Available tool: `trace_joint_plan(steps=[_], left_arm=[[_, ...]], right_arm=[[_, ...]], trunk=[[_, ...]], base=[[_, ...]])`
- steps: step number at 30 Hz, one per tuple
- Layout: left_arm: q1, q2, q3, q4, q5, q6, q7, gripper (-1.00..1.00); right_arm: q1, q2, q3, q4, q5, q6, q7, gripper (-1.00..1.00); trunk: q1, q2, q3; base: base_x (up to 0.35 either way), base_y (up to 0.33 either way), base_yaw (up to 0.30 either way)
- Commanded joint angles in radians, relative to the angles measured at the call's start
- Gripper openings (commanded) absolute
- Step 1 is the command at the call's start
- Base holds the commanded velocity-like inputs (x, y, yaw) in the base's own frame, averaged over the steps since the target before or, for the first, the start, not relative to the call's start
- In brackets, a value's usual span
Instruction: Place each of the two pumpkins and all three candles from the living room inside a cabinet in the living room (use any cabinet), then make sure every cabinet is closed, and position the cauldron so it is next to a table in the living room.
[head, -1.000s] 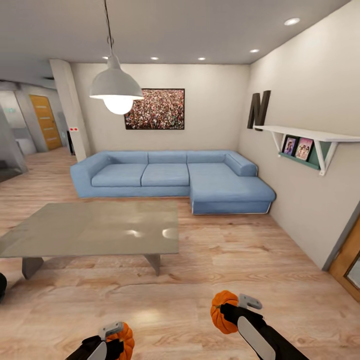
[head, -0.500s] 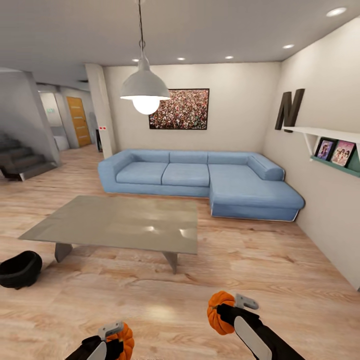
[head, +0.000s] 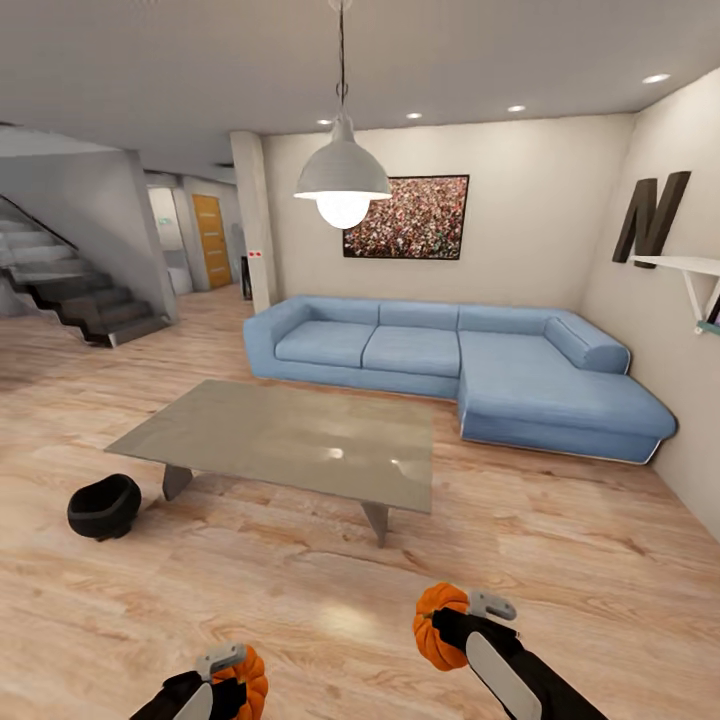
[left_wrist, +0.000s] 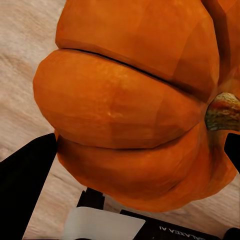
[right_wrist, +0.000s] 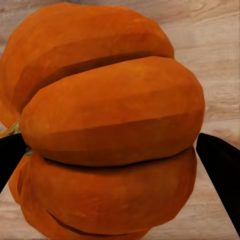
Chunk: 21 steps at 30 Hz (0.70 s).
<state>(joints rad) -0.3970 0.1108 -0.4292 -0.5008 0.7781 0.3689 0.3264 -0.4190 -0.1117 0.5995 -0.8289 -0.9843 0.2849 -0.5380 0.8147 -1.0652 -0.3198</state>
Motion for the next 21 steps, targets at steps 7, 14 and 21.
trace_joint_plan(steps=[7, 14, 21], left_arm=[[-0.001, 0.001, -0.008, -0.002, 0.01, 0.002, 0.01, -1.0], [-0.001, -0.001, -0.008, -0.002, 0.009, 0.001, 0.01, -1.0], [-0.001, -0.002, -0.008, -0.002, 0.009, 0.001, 0.011, -1.0]], right_arm=[[-0.001, 0.003, 0.004, -0.004, 0.001, -0.001, -0.002, -1.0], [-0.001, 0.007, 0.005, -0.004, 0.001, -0.003, 0.003, -1.0], [-0.001, 0.007, 0.006, -0.004, 0.004, -0.007, 0.005, -1.0]], trunk=[[0.0, -0.001, -0.005], [0.0, -0.001, -0.005], [0.0, -0.001, -0.005]], base=[[0.0, 0.0, 0.26], [0.0, 0.0, 0.274], [0.0, 0.0, 0.278]])
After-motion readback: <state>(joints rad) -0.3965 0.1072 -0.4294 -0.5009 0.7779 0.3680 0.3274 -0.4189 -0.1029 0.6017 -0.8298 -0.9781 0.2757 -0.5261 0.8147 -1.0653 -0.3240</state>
